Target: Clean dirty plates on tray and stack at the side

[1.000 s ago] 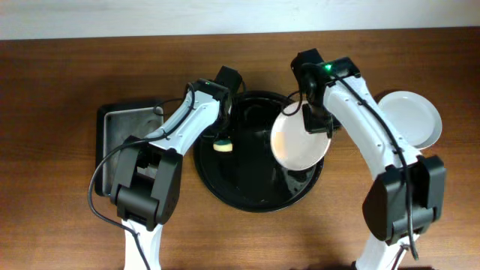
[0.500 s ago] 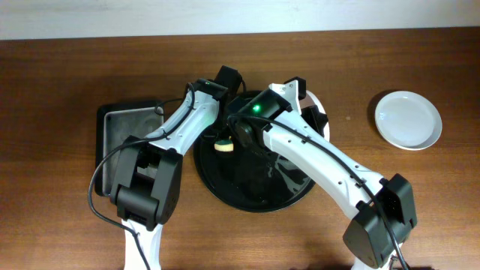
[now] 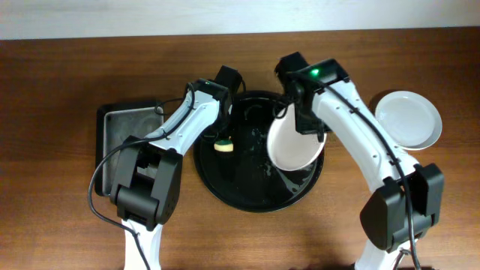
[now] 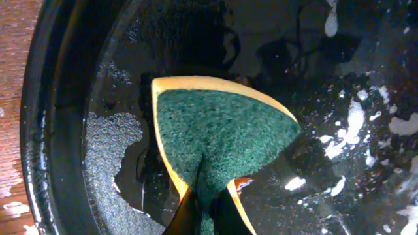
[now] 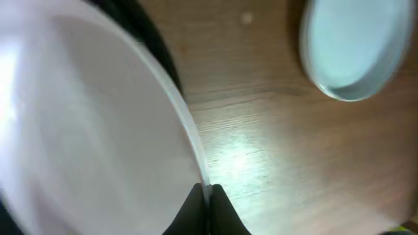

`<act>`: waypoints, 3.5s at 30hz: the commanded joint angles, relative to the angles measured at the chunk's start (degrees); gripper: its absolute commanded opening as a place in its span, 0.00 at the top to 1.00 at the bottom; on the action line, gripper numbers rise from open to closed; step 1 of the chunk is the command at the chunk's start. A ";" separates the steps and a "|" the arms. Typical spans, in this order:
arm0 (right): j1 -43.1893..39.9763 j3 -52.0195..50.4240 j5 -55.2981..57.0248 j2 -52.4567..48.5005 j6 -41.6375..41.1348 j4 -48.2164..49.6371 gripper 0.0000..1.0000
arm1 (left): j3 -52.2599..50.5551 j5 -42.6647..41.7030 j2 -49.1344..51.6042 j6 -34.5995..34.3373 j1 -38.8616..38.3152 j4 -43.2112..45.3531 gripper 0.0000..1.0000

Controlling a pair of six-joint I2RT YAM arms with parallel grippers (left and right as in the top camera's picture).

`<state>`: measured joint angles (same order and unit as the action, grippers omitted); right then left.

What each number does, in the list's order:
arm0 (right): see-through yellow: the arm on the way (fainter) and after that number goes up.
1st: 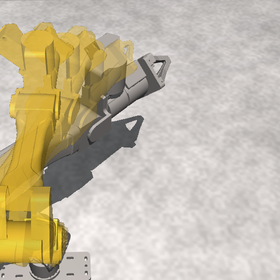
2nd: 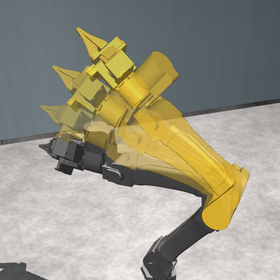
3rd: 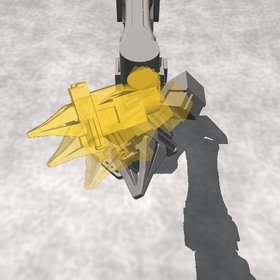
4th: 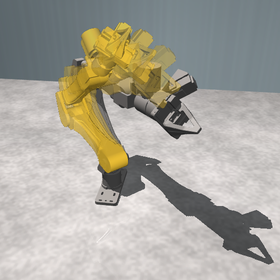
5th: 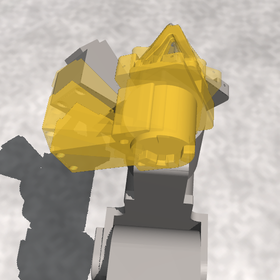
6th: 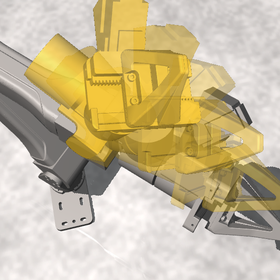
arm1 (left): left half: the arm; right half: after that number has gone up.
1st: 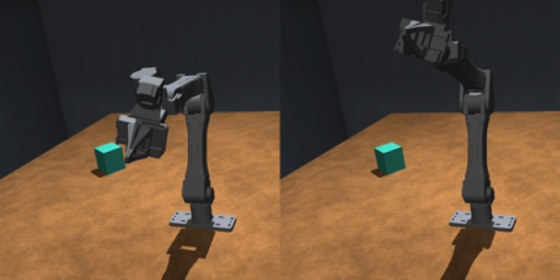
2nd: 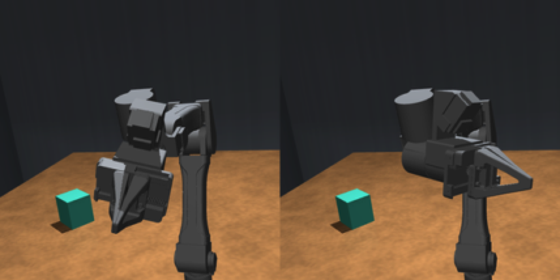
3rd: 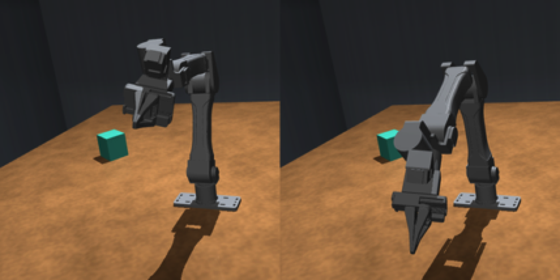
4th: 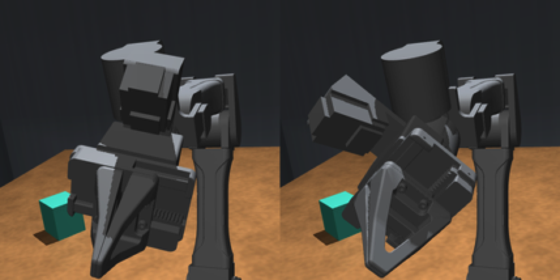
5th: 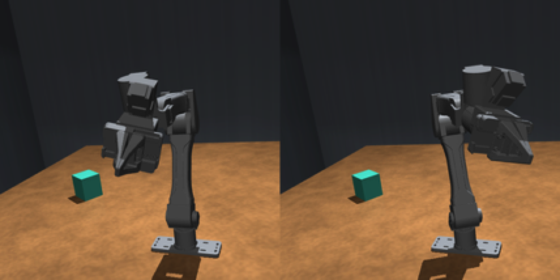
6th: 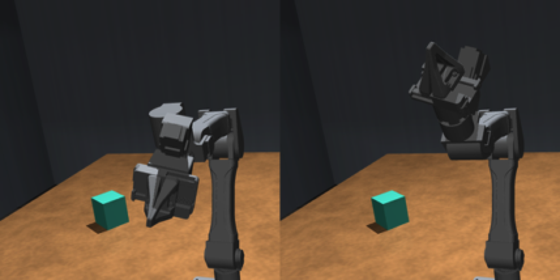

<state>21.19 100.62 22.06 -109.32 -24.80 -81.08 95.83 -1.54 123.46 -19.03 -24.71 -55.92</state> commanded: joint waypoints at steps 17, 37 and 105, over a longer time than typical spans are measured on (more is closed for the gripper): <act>-57.24 0.85 -22.93 -9.09 2.05 20.02 0.94 | 0.81 -0.68 0.83 0.90 0.28 -1.79 0.99; -33.16 0.96 -37.97 25.49 9.55 9.81 0.48 | -22.01 11.93 -24.68 8.26 32.76 2.34 1.00; -23.08 -100.30 -40.92 109.07 41.92 78.31 0.01 | -64.70 1.57 -105.46 17.40 28.44 36.28 0.01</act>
<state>-2.09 0.80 -18.50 -0.67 16.97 -2.70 42.33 3.64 27.11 -3.16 3.97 -24.14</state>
